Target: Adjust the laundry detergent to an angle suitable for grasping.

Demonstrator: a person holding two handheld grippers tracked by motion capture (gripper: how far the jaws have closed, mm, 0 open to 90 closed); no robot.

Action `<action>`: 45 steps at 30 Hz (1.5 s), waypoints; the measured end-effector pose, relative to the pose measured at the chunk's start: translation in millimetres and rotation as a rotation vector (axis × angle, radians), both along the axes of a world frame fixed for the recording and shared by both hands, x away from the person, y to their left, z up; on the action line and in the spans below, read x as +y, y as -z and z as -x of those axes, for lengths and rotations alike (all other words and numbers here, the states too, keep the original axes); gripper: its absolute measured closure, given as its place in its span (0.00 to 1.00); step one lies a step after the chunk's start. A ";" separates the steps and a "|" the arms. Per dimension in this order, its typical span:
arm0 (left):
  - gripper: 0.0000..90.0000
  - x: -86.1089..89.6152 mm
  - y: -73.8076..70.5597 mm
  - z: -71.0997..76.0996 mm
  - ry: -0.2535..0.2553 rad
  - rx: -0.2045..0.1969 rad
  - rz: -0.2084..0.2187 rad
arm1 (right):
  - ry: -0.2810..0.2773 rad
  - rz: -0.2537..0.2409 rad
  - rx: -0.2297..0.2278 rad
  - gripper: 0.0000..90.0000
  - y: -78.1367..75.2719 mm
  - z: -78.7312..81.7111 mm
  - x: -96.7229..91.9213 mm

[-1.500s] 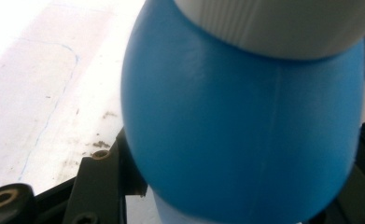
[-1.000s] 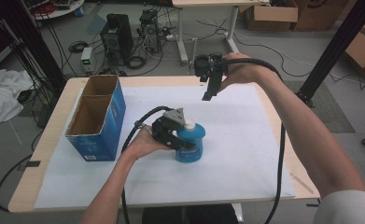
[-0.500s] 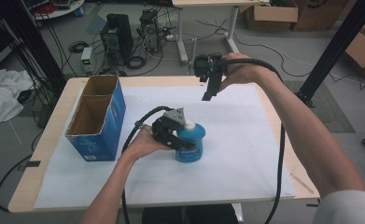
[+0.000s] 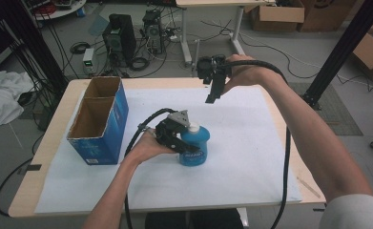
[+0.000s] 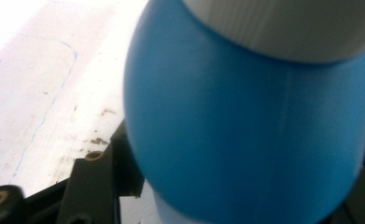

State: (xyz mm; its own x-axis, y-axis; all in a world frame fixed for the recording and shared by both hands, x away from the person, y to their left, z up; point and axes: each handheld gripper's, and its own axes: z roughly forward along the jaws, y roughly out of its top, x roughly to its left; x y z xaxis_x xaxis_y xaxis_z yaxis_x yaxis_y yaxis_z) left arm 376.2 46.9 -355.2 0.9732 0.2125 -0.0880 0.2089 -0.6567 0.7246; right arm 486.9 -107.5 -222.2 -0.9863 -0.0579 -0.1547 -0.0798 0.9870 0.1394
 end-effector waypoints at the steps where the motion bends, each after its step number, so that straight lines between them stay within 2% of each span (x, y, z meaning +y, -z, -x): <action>1: 0.44 0.4 -0.2 -0.3 0.000 0.000 0.000 | 0.000 0.003 -0.001 0.25 0.3 0.0 -0.2; 4: 0.40 1.9 -1.1 -0.8 -0.006 0.008 0.008 | 0.002 0.004 -0.001 0.25 0.2 -0.1 -1.0; 13: 0.33 1.8 -2.2 1.8 -0.001 0.020 -0.008 | 0.001 0.006 -0.001 0.25 0.6 0.1 -0.2; 23: 0.23 1.8 -4.3 5.4 -0.013 0.007 -0.027 | 0.002 0.006 -0.004 0.25 0.4 0.7 0.1; 26: 0.18 2.2 -5.0 6.2 -0.024 0.002 -0.048 | 0.004 0.006 0.000 0.25 0.3 1.0 -0.4; 31: 0.17 2.3 -7.3 9.5 -0.046 -0.017 -0.080 | 0.005 0.012 0.002 0.24 0.7 1.1 -1.2; 34: 0.16 2.0 -9.0 11.9 -0.046 -0.038 -0.110 | 0.010 0.012 0.001 0.24 0.7 1.0 -1.4; 37: 0.15 4.3 -11.8 14.2 -0.042 -0.043 -0.125 | 0.011 0.014 0.000 0.24 0.9 1.5 -1.5; 45: 0.15 20.3 -23.4 25.3 -0.020 -0.067 -0.236 | 0.009 0.017 -0.002 0.24 0.6 2.6 -1.8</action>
State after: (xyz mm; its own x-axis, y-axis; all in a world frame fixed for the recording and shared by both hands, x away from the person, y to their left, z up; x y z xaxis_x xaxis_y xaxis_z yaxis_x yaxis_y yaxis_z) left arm 350.9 67.2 -331.8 0.9706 0.2386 0.0314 0.1798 -0.8057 0.5644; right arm 484.3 -109.3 -222.8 -0.9864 -0.0520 -0.1558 -0.0715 0.9898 0.1229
